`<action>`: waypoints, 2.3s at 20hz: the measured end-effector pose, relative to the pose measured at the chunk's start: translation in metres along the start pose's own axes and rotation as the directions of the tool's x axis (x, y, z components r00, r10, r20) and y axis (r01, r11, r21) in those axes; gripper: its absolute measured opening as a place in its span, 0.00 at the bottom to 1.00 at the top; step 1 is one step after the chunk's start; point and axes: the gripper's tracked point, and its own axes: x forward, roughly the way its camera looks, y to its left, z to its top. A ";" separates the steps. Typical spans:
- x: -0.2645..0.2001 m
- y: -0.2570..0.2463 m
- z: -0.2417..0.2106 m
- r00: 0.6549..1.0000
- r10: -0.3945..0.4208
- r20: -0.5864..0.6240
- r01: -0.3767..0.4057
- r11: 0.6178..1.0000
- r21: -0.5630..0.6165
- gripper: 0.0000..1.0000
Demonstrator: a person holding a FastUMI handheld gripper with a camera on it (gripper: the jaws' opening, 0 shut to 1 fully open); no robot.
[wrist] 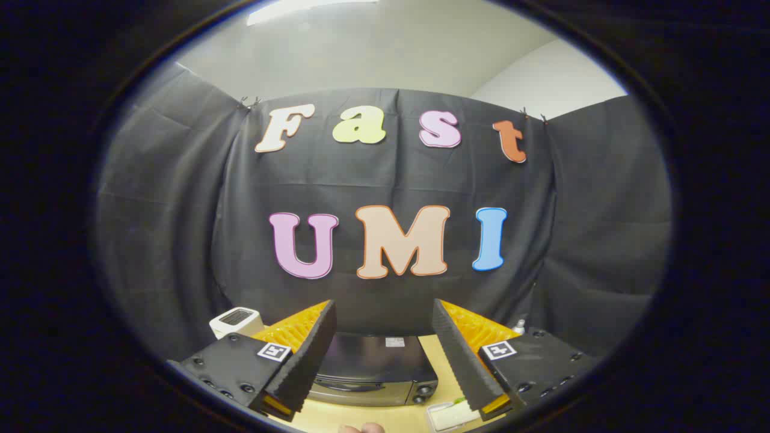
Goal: Open the toaster oven, put the food inside, and close the toaster oven door.
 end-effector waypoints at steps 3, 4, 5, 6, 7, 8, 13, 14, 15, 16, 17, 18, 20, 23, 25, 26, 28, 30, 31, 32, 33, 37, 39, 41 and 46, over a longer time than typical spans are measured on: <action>0.004 0.015 0.003 1.000 0.030 0.002 -0.030 0.999 0.010 0.99; 0.004 0.018 0.003 0.999 0.037 0.002 -0.037 0.999 0.010 0.99; 0.003 0.020 0.004 0.999 0.044 0.003 -0.044 0.999 0.008 0.99; 0.003 0.024 0.004 0.999 0.050 0.004 -0.050 0.999 0.008 0.99; 0.004 0.027 0.004 0.999 0.054 0.002 -0.054 0.998 0.008 0.99; 0.004 0.028 0.003 0.998 0.057 0.000 -0.057 0.998 0.008 0.99; 0.005 0.037 -0.004 0.998 0.064 -0.015 -0.064 0.998 0.016 0.99; 0.006 0.038 -0.006 0.998 0.066 -0.014 -0.066 0.998 0.020 0.99; 0.006 0.040 -0.006 0.997 0.070 -0.015 -0.069 0.997 0.026 0.99; 0.005 0.042 -0.008 0.997 0.072 -0.016 -0.071 0.997 0.031 0.99; 0.006 0.043 -0.008 0.997 0.071 -0.020 -0.070 0.997 0.031 0.99; 0.005 0.042 -0.010 0.997 0.070 -0.022 -0.069 0.997 0.030 0.99; 0.005 0.044 -0.015 0.997 0.069 -0.028 -0.068 0.997 0.027 0.99; 0.007 0.047 -0.023 0.996 0.073 -0.046 -0.072 0.997 0.024 0.99; 0.007 0.049 -0.025 0.996 0.077 -0.052 -0.076 0.997 0.024 0.99; 0.007 0.048 -0.027 0.996 0.077 -0.053 -0.076 0.997 0.026 0.99; 0.007 0.050 -0.027 0.996 0.080 -0.051 -0.078 0.996 0.032 0.99; 0.009 0.052 -0.028 0.995 0.083 -0.049 -0.082 0.996 0.037 0.99; 0.010 0.054 -0.029 0.995 0.086 -0.049 -0.084 0.996 0.038 0.99; 0.010 0.055 -0.030 0.995 0.089 -0.050 -0.087 0.995 0.039 0.99; 0.010 0.057 -0.030 0.994 0.092 -0.050 -0.090 0.995 0.041 0.99; 0.012 0.067 -0.035 0.993 0.107 -0.054 -0.105 0.993 0.048 0.99; 0.011 0.070 -0.037 0.992 0.114 -0.055 -0.111 0.993 0.049 0.99; 0.013 0.071 -0.040 0.992 0.114 -0.058 -0.111 0.992 0.053 0.99; 0.019 0.070 -0.050 0.993 0.100 -0.067 -0.097 0.994 0.053 0.99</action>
